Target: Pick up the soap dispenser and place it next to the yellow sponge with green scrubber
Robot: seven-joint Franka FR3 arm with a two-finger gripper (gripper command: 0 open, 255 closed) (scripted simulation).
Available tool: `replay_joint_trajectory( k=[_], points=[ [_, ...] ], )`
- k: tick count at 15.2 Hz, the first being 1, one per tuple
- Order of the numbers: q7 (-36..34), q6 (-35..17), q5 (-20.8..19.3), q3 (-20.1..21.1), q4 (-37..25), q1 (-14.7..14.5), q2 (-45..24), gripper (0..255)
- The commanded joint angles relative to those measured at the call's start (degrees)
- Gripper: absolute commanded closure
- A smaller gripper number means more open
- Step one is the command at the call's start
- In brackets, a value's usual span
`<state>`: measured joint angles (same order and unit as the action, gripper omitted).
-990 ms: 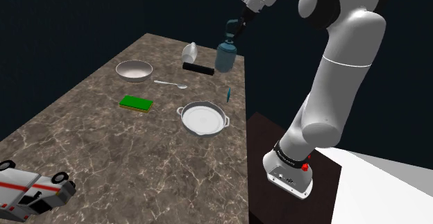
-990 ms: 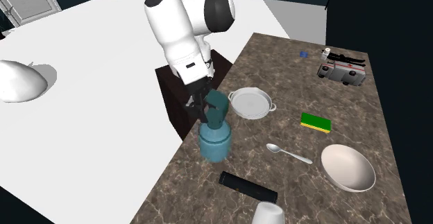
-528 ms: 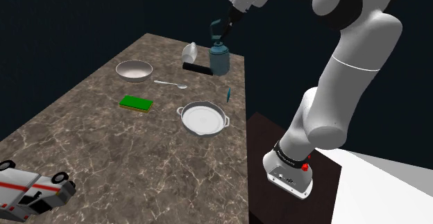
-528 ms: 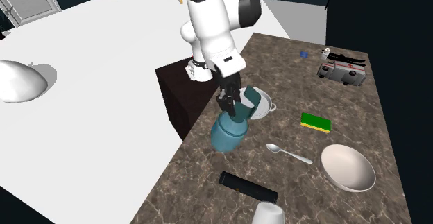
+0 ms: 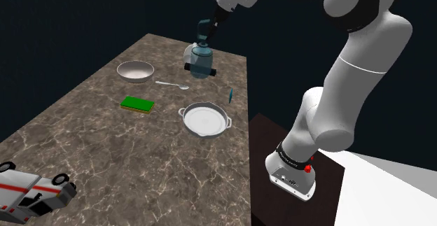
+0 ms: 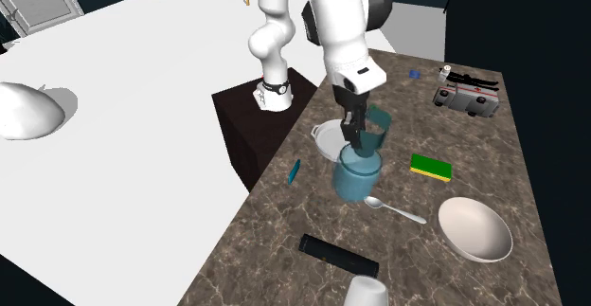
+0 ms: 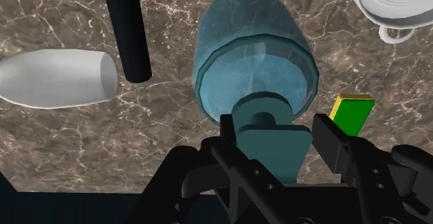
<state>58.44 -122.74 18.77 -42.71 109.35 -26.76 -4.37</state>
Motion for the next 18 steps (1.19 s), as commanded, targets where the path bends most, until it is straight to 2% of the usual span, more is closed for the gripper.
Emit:
replay_joint_trajectory(
  k=[1, 8, 15, 18],
  points=[
    [-3.2, -0.8, -0.6, 1.3, -0.1, -1.7, -0.1, 255],
    [-11.8, -2.2, -0.8, 5.0, -2.9, -6.3, -2.9, 255],
    [-19.6, -1.9, 0.2, 8.3, -9.4, -10.0, -8.6, 255],
    [-18.8, -3.9, 0.9, 8.5, -7.8, -10.0, -9.2, 255]
  ],
)
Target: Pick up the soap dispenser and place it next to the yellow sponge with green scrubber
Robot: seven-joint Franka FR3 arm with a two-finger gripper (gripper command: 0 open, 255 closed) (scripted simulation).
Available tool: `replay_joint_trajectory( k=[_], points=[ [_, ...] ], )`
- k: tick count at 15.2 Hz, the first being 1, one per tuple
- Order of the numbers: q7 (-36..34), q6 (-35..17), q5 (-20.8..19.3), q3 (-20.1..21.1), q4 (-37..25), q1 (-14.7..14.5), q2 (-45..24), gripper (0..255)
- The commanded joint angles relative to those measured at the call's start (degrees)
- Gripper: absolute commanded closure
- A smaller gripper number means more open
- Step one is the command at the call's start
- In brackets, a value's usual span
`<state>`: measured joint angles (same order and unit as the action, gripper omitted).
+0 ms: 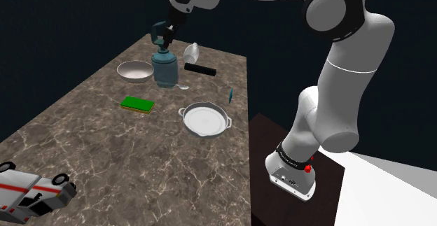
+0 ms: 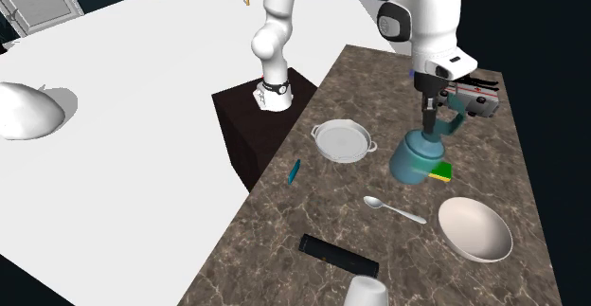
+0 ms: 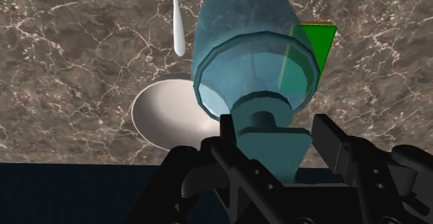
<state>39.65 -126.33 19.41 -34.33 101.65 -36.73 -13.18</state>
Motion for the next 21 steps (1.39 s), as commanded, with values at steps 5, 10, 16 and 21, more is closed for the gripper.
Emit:
replay_joint_trajectory(
  k=[5, 10, 16, 21],
  points=[
    [1.4, -3.6, 1.8, 0.6, 2.3, 0.3, -1.6, 255],
    [2.9, -6.7, 3.6, 1.3, 4.3, 0.7, -3.2, 255],
    [3.9, -8.3, 4.8, 1.7, 5.2, 0.9, -4.1, 255],
    [3.9, -8.3, 4.7, 1.7, 5.2, 0.9, -4.1, 255]
  ],
)
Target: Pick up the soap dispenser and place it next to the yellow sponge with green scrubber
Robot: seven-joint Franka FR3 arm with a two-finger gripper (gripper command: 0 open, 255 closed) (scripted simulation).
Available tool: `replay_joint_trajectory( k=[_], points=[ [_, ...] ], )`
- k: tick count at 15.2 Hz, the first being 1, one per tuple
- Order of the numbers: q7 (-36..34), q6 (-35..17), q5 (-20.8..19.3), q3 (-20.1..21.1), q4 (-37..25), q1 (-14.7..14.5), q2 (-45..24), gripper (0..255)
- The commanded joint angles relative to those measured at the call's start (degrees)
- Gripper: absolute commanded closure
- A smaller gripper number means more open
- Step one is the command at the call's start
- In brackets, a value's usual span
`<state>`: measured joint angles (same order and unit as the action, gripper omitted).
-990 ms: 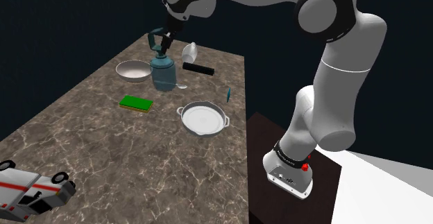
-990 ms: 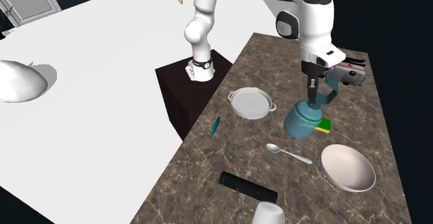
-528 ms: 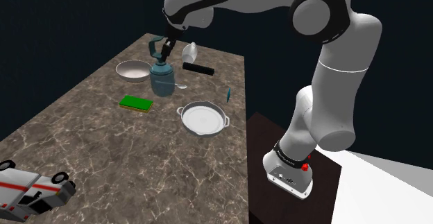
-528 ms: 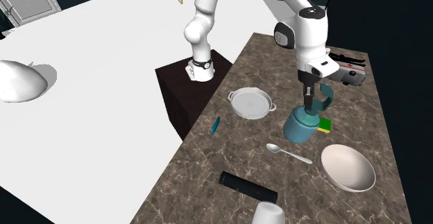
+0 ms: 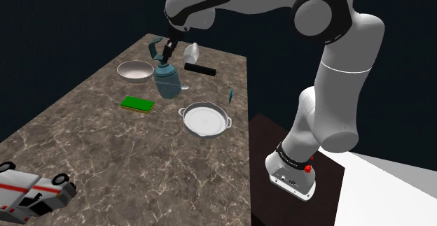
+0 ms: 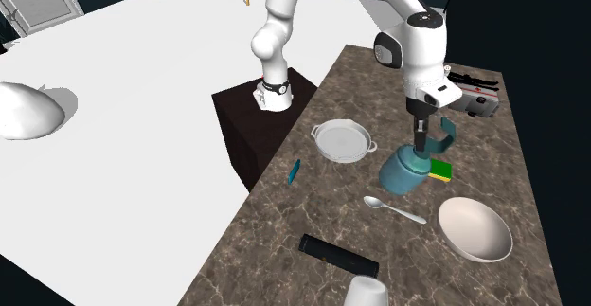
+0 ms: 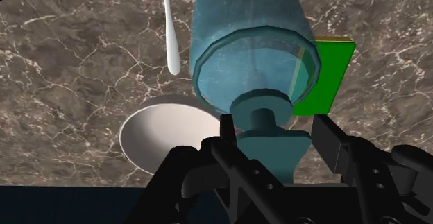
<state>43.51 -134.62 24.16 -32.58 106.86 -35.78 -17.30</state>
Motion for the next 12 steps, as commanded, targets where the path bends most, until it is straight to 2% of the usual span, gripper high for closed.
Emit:
replay_joint_trajectory(
  k=[1, 6, 10, 12],
  points=[
    [0.0, 0.0, 0.0, 0.0, 0.0, 0.0, 0.0, 0],
    [0.0, 0.0, 0.0, 0.0, 0.0, 0.0, 0.0, 0],
    [-2.8, 4.5, -4.6, -1.9, -0.4, -1.4, 5.4, 0],
    [-2.9, 4.5, -4.6, -1.8, -0.4, -1.3, 5.4, 0]
  ],
)
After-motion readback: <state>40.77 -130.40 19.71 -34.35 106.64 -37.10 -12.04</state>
